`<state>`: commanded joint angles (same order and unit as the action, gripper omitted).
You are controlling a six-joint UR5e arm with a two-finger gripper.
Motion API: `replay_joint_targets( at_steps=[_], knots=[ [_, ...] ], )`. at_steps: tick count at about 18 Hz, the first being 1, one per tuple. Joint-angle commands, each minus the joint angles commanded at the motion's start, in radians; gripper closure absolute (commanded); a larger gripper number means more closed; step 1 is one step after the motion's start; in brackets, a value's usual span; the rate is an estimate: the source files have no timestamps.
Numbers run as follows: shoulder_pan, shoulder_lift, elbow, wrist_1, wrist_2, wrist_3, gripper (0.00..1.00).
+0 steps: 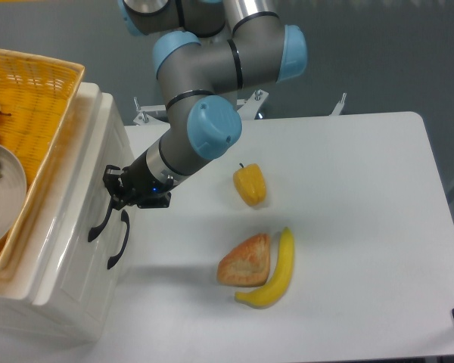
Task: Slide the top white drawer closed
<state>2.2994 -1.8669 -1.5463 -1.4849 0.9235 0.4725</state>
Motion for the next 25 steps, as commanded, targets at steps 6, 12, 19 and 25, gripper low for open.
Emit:
replay_joint_targets(
  at_steps=[6,12,19,25],
  knots=[
    [-0.002,-0.002,0.000,0.000,-0.003,-0.005,0.96],
    [-0.014,-0.006,0.000,0.015,-0.005,-0.017,0.96],
    [-0.008,-0.008,0.002,0.017,-0.002,-0.009,0.84],
    [0.070,-0.002,0.003,0.026,0.026,0.000,0.79]
  ],
)
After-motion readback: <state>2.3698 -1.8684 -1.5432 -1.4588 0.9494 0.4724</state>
